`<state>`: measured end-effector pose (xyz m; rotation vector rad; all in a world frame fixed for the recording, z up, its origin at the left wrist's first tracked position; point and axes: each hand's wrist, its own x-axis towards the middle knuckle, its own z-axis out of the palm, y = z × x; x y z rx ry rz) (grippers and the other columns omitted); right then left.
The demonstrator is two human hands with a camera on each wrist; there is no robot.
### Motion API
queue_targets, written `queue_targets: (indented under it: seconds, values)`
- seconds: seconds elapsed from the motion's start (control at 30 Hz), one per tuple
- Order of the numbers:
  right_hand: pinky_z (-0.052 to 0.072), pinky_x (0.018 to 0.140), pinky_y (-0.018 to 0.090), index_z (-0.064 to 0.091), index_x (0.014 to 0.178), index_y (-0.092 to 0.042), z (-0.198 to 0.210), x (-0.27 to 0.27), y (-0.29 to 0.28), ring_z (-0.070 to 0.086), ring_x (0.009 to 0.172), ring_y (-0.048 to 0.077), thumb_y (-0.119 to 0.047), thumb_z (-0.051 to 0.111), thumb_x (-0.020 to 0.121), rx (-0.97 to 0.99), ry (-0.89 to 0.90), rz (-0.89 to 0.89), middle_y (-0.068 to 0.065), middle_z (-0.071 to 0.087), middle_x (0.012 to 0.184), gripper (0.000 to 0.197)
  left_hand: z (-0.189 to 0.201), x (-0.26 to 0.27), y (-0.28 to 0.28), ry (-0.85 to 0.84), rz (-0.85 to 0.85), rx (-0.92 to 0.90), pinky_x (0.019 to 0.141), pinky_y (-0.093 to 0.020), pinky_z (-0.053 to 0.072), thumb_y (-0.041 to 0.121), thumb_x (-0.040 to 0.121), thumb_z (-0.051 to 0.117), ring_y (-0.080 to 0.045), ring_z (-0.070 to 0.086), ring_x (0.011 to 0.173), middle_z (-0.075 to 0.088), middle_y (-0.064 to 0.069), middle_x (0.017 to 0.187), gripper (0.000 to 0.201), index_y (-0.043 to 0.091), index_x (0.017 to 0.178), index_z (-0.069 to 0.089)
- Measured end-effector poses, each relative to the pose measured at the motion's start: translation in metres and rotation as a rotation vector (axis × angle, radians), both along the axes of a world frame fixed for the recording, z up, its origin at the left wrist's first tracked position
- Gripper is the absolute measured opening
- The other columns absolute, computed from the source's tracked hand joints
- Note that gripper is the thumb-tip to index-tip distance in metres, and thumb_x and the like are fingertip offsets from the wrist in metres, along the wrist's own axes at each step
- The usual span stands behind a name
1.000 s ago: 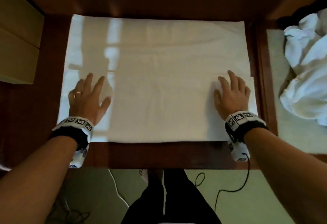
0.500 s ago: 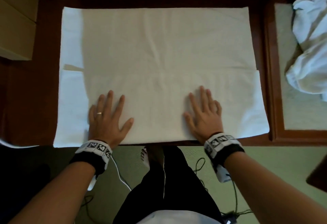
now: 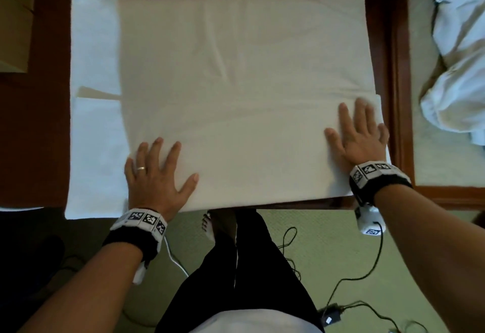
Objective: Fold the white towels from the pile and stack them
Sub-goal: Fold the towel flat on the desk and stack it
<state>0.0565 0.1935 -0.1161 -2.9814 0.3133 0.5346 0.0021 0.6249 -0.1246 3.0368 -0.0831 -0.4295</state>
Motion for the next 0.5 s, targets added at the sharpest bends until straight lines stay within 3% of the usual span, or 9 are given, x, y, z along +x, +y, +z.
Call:
queue_targets:
  seconds: [0.1, 0.17, 0.27, 0.33, 0.4, 0.5]
  values:
    - [0.006, 0.119, 0.054, 0.009, 0.157, -0.031, 0.005, 0.000, 0.030, -0.005, 0.153, 0.024, -0.068, 0.015, 0.092, 0.018, -0.032, 0.058, 0.004, -0.007, 0.166, 0.075, 0.013, 0.022, -0.020, -0.025, -0.043, -0.005, 0.104, -0.057, 0.032, 0.069, 0.082, 0.041, -0.038, 0.043, 0.122, 0.049, -0.016, 0.128, 0.076, 0.018, 0.138, 0.050]
    - [0.006, 0.119, 0.052, 0.007, 0.157, -0.034, 0.004, -0.012, 0.066, -0.007, 0.153, 0.025, -0.068, 0.015, 0.093, 0.058, -0.021, 0.241, 0.003, -0.010, 0.166, 0.073, 0.014, 0.031, -0.038, -0.001, -0.205, -0.005, 0.110, -0.059, 0.025, 0.070, 0.085, 0.036, -0.037, 0.036, 0.135, 0.044, -0.013, 0.142, 0.077, 0.025, 0.147, 0.041]
    - [0.004, 0.119, 0.055, 0.000, 0.156, -0.039, -0.004, -0.028, 0.097, -0.016, 0.151, 0.026, -0.068, 0.016, 0.094, 0.074, 0.036, 0.331, 0.001, -0.020, 0.164, 0.071, 0.004, 0.040, -0.040, 0.092, -0.407, 0.020, 0.117, -0.064, 0.013, 0.075, 0.090, 0.022, -0.029, 0.006, 0.153, 0.010, 0.000, 0.168, 0.078, 0.038, 0.158, 0.013]
    - [0.004, 0.119, 0.055, -0.001, 0.156, -0.042, -0.006, -0.028, 0.096, -0.018, 0.151, 0.025, -0.069, 0.018, 0.093, 0.077, 0.037, 0.306, -0.001, -0.022, 0.163, 0.070, -0.002, 0.050, -0.009, 0.128, -0.347, 0.048, 0.117, -0.064, 0.014, 0.076, 0.090, 0.012, -0.027, 0.004, 0.154, -0.003, 0.005, 0.168, 0.079, 0.038, 0.159, 0.007]
    - [0.006, 0.118, 0.054, 0.001, 0.155, -0.043, -0.005, -0.022, 0.089, -0.015, 0.151, 0.024, -0.070, 0.019, 0.092, 0.074, 0.033, 0.338, -0.003, -0.021, 0.163, 0.071, -0.002, 0.057, 0.037, 0.120, -0.172, 0.064, 0.115, -0.065, 0.018, 0.073, 0.092, 0.009, -0.030, 0.011, 0.153, 0.000, 0.003, 0.168, 0.078, 0.033, 0.159, 0.010]
    - [0.013, 0.117, 0.054, 0.010, 0.155, -0.041, 0.000, -0.012, 0.084, -0.005, 0.152, 0.026, -0.070, 0.019, 0.091, 0.053, 0.029, 0.401, 0.000, -0.010, 0.166, 0.070, 0.007, 0.067, 0.092, 0.144, 0.103, 0.086, 0.116, -0.068, 0.013, 0.066, 0.098, 0.008, -0.027, 0.005, 0.154, -0.006, 0.004, 0.168, 0.071, 0.030, 0.159, 0.000]
